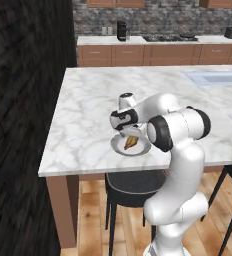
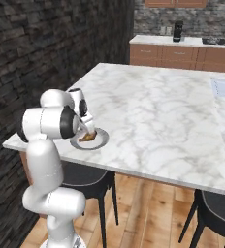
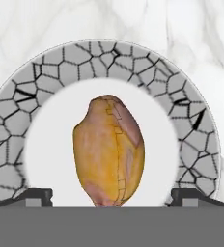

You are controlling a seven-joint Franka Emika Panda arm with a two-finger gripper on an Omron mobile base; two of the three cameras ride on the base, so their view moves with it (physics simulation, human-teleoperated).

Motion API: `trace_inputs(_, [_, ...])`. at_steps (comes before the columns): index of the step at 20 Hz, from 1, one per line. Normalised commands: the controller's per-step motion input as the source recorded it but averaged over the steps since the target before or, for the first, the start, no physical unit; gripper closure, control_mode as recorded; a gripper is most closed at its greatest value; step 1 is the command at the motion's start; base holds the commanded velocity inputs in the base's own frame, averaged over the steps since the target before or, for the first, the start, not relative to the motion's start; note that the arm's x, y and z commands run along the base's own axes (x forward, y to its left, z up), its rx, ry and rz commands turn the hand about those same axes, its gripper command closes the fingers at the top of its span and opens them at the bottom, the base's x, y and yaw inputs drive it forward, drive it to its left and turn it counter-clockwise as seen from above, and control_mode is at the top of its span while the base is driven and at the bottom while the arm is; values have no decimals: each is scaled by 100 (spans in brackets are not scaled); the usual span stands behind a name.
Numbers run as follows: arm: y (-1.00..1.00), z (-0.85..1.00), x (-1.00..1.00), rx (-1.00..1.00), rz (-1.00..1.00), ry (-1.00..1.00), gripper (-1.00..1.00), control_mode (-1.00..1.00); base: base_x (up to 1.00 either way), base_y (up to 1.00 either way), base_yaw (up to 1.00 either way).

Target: Take the chicken drumsticks from the pan and place one on each plate on the dining counter.

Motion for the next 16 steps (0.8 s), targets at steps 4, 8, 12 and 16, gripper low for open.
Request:
trace_inputs(4, [-15,62,-69,0,5,-15,-100,-100,0,0,0])
trace_inputs(8, [-19,55,-86,0,15,-11,-100,-100,0,0,0])
trace_inputs(12, [-23,48,-98,0,29,-6,-100,-100,0,0,0])
trace_inputs(16, [-23,45,-100,0,38,-4,-100,-100,0,0,0])
